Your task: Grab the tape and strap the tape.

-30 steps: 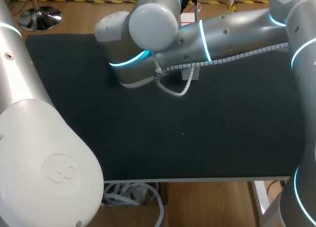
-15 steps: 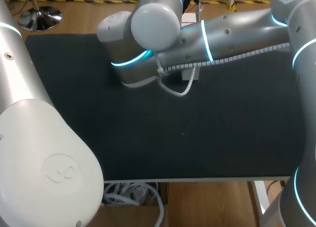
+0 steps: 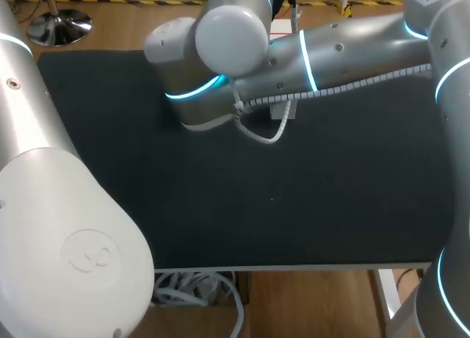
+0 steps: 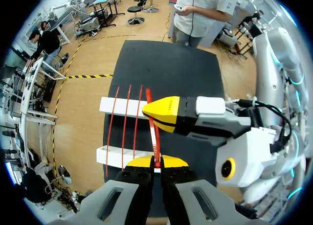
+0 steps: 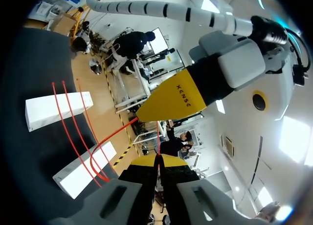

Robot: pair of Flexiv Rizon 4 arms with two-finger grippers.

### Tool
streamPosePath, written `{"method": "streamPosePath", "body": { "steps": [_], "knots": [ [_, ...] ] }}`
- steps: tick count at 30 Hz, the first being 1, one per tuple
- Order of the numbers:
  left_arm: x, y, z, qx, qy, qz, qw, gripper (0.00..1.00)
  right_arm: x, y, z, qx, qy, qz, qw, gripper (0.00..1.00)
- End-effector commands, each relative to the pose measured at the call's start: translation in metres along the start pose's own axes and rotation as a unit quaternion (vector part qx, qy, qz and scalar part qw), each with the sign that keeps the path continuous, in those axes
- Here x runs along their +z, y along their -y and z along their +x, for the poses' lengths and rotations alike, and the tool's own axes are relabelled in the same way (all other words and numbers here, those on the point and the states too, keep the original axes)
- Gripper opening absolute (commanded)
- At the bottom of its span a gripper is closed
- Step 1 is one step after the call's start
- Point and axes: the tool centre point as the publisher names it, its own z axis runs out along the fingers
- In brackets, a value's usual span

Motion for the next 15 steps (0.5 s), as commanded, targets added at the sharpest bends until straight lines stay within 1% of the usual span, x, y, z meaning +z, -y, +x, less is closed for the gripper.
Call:
{"method": "streamPosePath", "body": {
  "steps": [1, 9, 15],
  "knots": [
    [-0.0007, 0.0003, 0.0000, 0.000, -0.001, -0.002, 1.000, 0.00, 0.0019, -0.0003, -0.0033, 0.000, 0.000, 0.004, 1.000, 0.00],
    [-0.0007, 0.0003, 0.0000, 0.000, -0.001, -0.002, 1.000, 0.00, -0.0039, -0.0038, 0.0035, 0.000, -0.008, 0.000, 1.000, 0.00],
    [-0.0007, 0.0003, 0.0000, 0.000, -0.001, -0.002, 1.000, 0.00, -0.0035, -0.0065, 0.0030, 0.001, -0.009, -0.003, 1.000, 0.00]
  ]
}}
